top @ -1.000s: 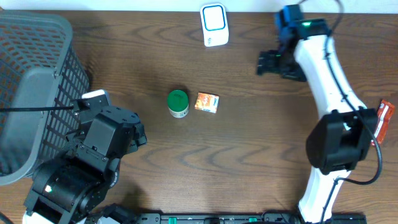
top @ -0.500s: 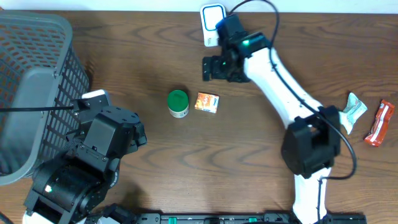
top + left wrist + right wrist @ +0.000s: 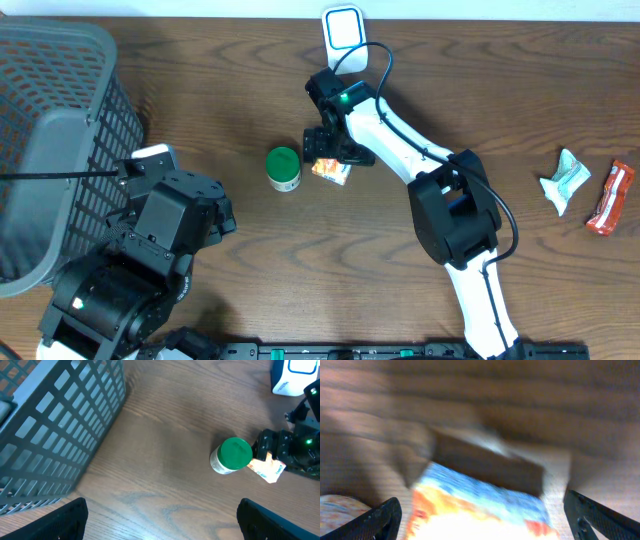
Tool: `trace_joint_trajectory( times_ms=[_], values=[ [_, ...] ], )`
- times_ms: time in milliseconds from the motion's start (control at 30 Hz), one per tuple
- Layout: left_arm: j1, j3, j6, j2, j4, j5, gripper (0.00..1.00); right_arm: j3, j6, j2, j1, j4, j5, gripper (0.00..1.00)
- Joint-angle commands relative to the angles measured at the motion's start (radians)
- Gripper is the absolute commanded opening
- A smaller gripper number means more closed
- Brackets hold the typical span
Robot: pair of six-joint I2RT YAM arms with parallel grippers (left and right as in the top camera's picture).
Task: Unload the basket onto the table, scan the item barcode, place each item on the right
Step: 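Move the right gripper to the orange box and grasp it, then lift the orange box and turn it with the right gripper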
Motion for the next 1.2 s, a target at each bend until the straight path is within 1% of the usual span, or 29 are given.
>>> trace_joint_trajectory(
  times_ms=[0,100,133,200,233,300,400,567,667,800,900,1100,1167],
  values=[
    [0.004,0.006,0.005,-0.001,-0.003,-0.016,0.95,0.000,0.104,0.006,0.000,-0.053,0.015,0.99],
    [0.004,0.006,0.006,-0.001,-0.003,-0.016,0.95,0.000,0.149,0.006,0.000,-0.088,0.016,0.99],
    [0.004,0.006,0.005,-0.001,-0.003,-0.016,0.95,0.000,0.158,0.006,0.000,-0.086,0.017,0.97],
    [0.004,0.006,0.006,-0.001,-0.003,-0.016,0.95,0.000,0.187,0.008,0.001,-0.080,0.037,0.91],
    [0.004,0.006,0.006,-0.001,-0.003,-0.016,0.95,0.000,0.185,0.008,0.002,-0.075,0.045,0.85],
    [0.004,0.006,0.006,-0.001,-0.003,-0.016,0.95,0.000,0.184,0.008,0.003,-0.065,0.085,0.78],
    [0.004,0.006,0.005,-0.001,-0.003,-0.016,0.95,0.000,0.171,0.008,0.003,-0.069,0.137,0.71],
    [0.004,0.006,0.006,-0.001,-0.003,-0.016,0.95,0.001,0.130,0.007,0.002,-0.080,0.135,0.70],
    [0.004,0.006,0.006,-0.001,-0.003,-0.016,0.95,0.005,0.107,-0.002,-0.002,-0.098,0.130,0.64],
    [0.004,0.006,0.006,-0.001,-0.003,-0.016,0.95,0.031,0.050,-0.033,-0.027,-0.171,0.039,0.65],
    [0.004,0.006,0.006,-0.001,-0.003,-0.016,0.95,0.035,0.011,-0.056,-0.050,-0.224,-0.047,0.63],
    [0.004,0.006,0.005,-0.001,-0.003,-0.016,0.95,0.035,-0.059,-0.069,-0.110,-0.329,-0.155,0.60],
    [0.004,0.006,0.005,-0.001,-0.003,-0.016,0.95,0.035,-0.080,-0.069,-0.130,-0.356,-0.162,0.60]
  ],
)
